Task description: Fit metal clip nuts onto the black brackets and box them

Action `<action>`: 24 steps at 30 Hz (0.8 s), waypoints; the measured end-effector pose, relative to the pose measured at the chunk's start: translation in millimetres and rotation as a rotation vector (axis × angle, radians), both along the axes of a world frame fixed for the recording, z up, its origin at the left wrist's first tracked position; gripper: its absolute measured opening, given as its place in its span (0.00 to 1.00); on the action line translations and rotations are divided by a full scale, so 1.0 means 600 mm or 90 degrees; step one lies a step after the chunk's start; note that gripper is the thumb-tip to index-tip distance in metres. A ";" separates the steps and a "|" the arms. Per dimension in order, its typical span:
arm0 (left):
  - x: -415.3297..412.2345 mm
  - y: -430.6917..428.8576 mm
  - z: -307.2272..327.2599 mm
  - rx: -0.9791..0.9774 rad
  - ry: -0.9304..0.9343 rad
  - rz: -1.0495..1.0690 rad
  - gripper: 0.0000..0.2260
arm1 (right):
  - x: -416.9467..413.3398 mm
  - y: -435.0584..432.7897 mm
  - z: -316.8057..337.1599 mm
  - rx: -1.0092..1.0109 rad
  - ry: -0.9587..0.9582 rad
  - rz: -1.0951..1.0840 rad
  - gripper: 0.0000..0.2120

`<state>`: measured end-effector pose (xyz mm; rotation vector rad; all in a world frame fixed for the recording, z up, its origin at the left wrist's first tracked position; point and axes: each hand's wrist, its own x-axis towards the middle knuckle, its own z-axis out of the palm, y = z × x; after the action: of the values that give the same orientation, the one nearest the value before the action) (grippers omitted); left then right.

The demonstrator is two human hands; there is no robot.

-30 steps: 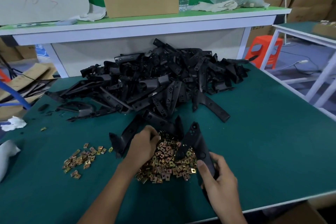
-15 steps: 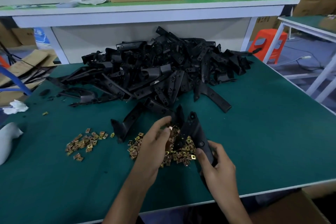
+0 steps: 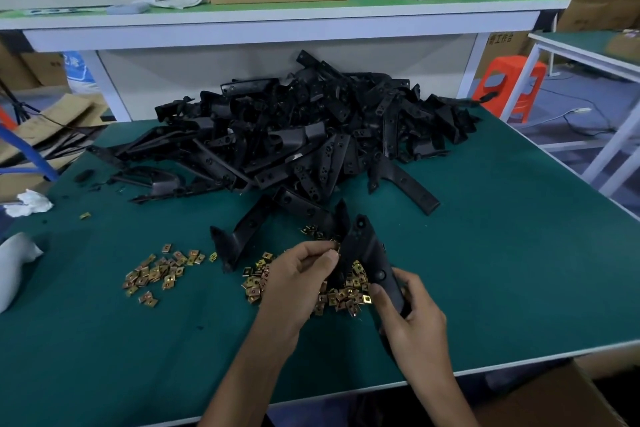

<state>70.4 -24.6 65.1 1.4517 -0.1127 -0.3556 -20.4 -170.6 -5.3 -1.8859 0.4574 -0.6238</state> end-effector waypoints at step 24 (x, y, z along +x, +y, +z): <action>0.094 0.039 -0.057 0.674 -0.412 0.012 0.13 | -0.002 -0.002 0.002 0.025 -0.012 -0.059 0.07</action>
<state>126.8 -1.5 31.1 2.5788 -0.4833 0.1341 -21.5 -171.6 -4.2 -1.8281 0.5431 -0.6892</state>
